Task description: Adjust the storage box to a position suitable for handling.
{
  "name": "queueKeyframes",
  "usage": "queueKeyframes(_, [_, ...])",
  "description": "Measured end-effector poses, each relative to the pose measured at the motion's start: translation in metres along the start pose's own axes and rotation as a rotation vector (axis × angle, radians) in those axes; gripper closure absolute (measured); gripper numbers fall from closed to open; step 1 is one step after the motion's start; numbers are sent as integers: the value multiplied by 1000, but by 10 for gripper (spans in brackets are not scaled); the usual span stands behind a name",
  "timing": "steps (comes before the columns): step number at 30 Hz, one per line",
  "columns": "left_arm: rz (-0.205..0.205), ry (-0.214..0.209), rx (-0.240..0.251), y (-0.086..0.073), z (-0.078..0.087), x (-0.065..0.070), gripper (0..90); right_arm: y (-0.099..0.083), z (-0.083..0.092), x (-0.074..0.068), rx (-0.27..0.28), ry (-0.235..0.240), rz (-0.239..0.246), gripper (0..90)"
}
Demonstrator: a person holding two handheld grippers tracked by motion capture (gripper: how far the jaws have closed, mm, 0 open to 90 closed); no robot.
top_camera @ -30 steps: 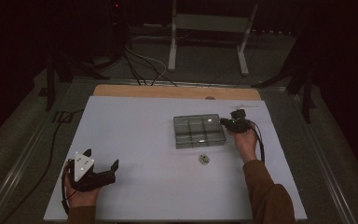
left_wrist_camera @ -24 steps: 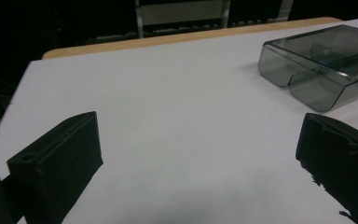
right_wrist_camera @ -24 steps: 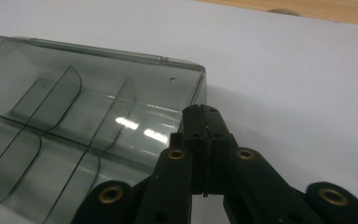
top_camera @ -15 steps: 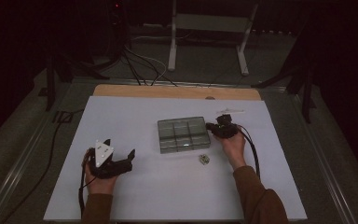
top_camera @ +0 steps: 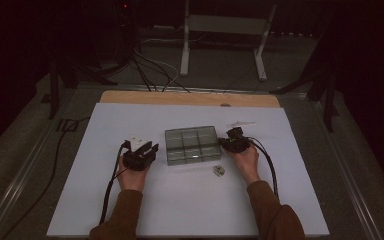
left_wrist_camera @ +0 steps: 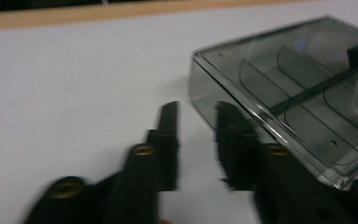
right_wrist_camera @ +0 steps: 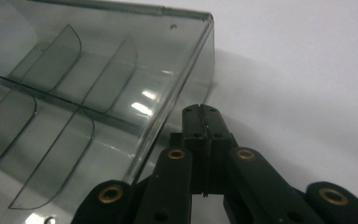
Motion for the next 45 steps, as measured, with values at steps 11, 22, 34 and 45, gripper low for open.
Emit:
queueKeyframes(11, [-7,-2,-112,-10,-25,0,900,-7,5,-10,-37,28,-4,900])
queueKeyframes(22, [-10,25,-98,-12,-7,-11,900,-18,16,-45,-83,38,104,900])
queueKeyframes(34, [-24,15,-86,-20,12,-3,900,-27,37,-65,-84,8,175,900])
queueKeyframes(45, [-35,5,-95,-27,30,3,900,-36,49,-78,-94,0,225,900])
Point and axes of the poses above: each handheld gripper's, and its own axes: z roughly backward along the jaws, y roughly out of its top, x roughly to its right, the point moved 5 cm from there along -z, roughly forward along the jaws, and after that the axes turned 12 degrees about x, right-handed, at the moved point
